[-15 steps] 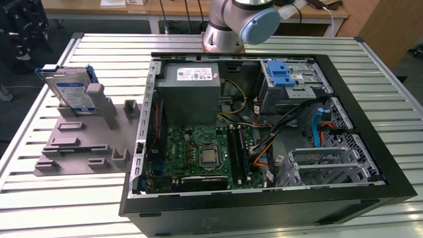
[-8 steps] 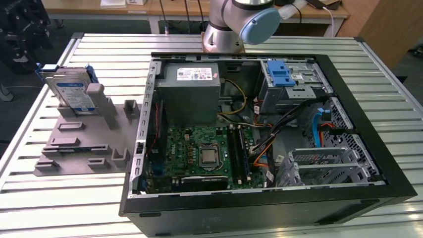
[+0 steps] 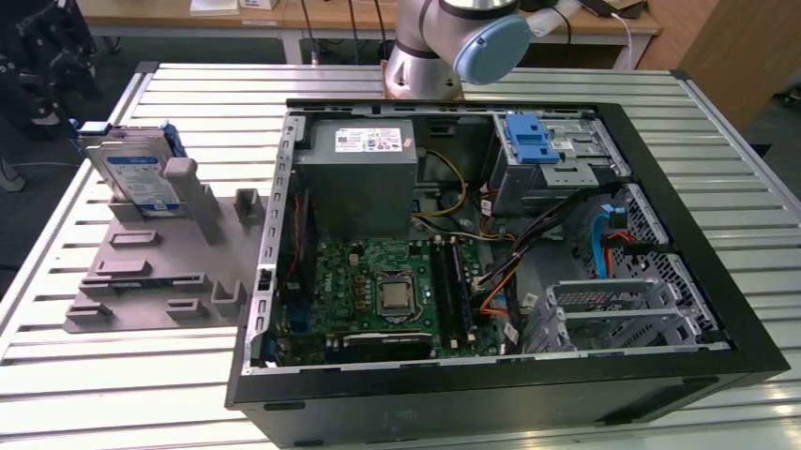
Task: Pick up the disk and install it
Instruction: 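Pick up the disk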
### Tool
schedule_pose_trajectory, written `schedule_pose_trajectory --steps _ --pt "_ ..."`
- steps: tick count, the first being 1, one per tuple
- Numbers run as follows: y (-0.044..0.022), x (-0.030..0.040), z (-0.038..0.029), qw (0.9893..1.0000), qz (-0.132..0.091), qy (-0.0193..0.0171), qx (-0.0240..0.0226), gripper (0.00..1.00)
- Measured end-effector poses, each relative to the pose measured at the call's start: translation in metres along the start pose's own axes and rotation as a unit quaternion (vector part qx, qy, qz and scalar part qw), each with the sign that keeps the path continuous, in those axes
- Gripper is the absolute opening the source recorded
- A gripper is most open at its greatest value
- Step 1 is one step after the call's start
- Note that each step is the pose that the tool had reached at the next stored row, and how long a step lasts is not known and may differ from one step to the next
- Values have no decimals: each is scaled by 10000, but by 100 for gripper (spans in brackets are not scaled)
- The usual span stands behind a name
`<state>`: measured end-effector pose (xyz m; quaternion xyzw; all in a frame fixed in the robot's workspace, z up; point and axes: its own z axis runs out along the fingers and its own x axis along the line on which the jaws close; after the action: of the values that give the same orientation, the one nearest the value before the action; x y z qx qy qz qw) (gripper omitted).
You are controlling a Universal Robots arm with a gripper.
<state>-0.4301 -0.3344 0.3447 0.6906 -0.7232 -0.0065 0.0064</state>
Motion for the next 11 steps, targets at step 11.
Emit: schedule_pose_trajectory --steps 11 --pt "8 -6 138 9999 -144 1 7 73"
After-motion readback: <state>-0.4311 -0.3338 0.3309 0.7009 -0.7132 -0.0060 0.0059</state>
